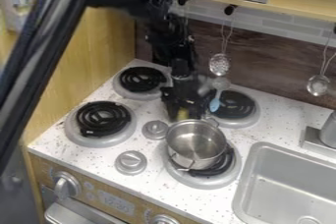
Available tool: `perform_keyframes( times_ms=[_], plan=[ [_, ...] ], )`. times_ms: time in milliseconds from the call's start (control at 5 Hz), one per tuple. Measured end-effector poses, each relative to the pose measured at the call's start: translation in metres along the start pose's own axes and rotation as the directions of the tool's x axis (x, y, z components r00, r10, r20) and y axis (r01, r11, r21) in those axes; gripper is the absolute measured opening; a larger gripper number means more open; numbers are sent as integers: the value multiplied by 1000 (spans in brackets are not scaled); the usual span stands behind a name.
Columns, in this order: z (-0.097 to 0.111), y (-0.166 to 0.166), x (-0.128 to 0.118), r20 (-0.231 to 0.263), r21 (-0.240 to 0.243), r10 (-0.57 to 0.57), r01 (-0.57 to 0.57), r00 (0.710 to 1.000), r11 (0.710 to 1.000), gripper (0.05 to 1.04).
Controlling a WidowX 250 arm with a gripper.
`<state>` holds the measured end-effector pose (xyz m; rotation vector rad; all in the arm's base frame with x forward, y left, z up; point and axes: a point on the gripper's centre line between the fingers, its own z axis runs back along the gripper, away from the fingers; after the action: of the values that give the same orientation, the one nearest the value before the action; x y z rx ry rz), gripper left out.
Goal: Moved the yellow object and placed it on the left burner
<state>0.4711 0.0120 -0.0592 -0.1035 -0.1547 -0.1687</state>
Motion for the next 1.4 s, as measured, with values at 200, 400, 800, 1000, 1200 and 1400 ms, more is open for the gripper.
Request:
perform_keyframes(
  times_ms=[200, 400, 800, 1000, 1200, 1400],
  plan=[
    [34, 17, 3, 70, 7, 75, -76, 995, 997, 648],
    [46, 55, -22, 51, 33, 187, -189, 981, 981, 648],
    [42, 101, -85, -6, 42, 323, -322, 946, 946, 648],
    [41, 115, -105, -31, 48, 357, -355, 934, 934, 648],
    [39, 118, -106, -15, 58, 377, -375, 926, 925, 648],
    [39, 119, -105, -6, 57, 385, -384, 923, 922, 709]
  ],
)
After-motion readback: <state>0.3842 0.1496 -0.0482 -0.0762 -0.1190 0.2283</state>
